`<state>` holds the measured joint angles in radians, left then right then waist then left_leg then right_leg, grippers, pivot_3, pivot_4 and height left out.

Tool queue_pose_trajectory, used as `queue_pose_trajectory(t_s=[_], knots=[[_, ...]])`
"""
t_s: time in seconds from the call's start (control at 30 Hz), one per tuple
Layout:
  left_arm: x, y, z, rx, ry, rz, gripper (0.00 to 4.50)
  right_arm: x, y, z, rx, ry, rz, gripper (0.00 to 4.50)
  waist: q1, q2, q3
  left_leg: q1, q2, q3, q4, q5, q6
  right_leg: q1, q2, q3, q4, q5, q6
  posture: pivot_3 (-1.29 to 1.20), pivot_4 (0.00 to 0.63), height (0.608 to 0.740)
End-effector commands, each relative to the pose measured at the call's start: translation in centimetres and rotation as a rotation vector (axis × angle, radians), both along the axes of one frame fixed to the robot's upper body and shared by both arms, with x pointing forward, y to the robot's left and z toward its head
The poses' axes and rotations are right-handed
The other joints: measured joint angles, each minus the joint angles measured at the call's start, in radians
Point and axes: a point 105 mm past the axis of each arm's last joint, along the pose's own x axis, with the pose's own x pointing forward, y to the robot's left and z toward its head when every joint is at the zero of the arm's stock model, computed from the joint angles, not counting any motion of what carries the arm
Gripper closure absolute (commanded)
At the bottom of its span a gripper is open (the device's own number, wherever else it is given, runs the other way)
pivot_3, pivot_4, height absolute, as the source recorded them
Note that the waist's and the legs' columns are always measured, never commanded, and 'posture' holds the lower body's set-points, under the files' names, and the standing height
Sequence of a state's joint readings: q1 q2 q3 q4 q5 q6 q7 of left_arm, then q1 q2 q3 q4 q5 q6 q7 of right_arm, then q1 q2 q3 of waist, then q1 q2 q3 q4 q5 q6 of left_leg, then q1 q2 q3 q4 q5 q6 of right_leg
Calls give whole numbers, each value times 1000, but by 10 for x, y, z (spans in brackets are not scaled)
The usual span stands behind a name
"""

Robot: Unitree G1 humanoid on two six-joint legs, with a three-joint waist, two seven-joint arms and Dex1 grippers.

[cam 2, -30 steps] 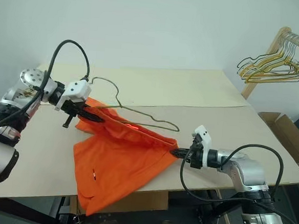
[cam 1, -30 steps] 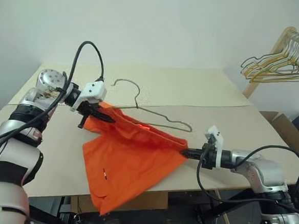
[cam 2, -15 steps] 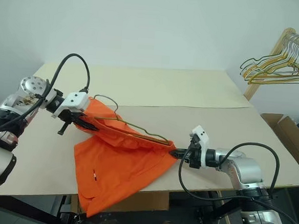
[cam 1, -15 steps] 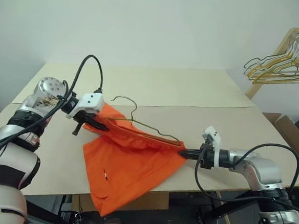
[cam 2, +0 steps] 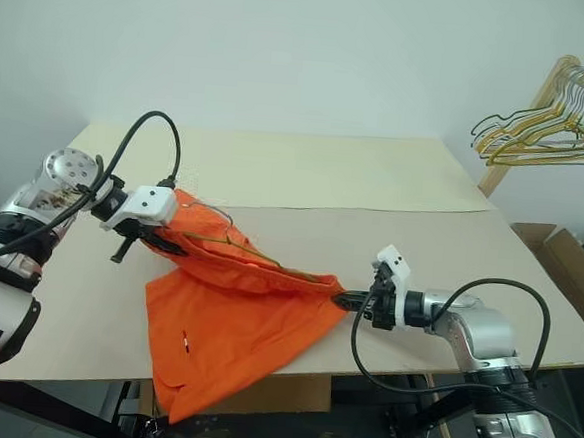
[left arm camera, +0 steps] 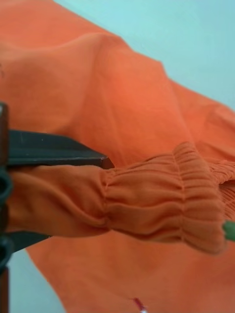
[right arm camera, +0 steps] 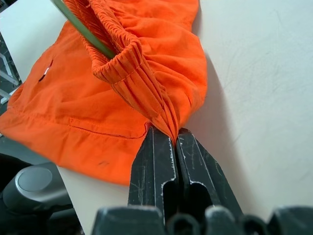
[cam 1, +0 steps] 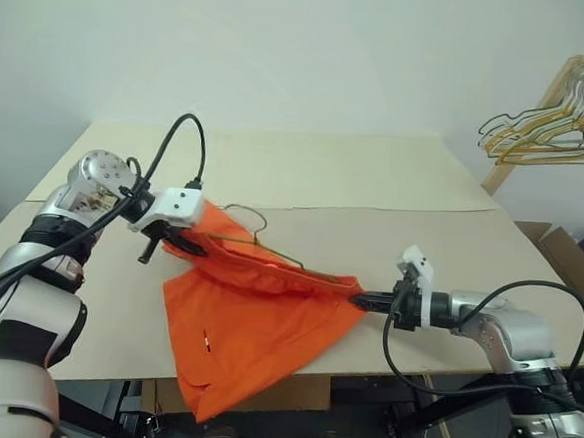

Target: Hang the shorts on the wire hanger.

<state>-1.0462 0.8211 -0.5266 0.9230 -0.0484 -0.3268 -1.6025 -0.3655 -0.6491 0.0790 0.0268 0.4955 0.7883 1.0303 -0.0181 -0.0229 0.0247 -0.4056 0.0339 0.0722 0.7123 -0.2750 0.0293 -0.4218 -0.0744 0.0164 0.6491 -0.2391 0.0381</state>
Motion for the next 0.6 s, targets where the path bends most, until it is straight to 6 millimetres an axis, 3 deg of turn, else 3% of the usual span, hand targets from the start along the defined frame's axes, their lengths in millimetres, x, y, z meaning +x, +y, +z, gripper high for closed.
queue_pose_trajectory(t_s=[0.03, 0.23, 0.47, 0.6], knots=[[1, 25, 2, 70, -8, 76, 4484, 3, -14, 14, -27, -66, -28, 4439, 0, 0, 0, 0, 0, 0, 0, 0, 0, 0, 0, 0, 0, 0, 0, -32, 0, 740], [2, 21, -8, 72, 13, 77, 4484, 1, -6, 32, -10, -133, 19, 4439, 2, 0, 0, 0, 0, 0, 0, 0, 0, 0, 0, 0, 0, 0, 0, -44, 0, 740], [8, -4, -11, 6, 21, 53, 4484, -11, 15, 73, 64, -261, 134, 4439, 0, 0, 0, -1, 0, 0, 0, 0, 0, 0, 0, -1, 0, 0, 0, -58, 0, 740], [12, -17, -10, -26, 17, 38, 4484, -16, 23, 84, 64, -303, 176, 4439, -1, 0, 0, 0, 0, 0, 0, 0, 0, 0, 0, -1, 0, 0, 0, -66, 0, 740]])
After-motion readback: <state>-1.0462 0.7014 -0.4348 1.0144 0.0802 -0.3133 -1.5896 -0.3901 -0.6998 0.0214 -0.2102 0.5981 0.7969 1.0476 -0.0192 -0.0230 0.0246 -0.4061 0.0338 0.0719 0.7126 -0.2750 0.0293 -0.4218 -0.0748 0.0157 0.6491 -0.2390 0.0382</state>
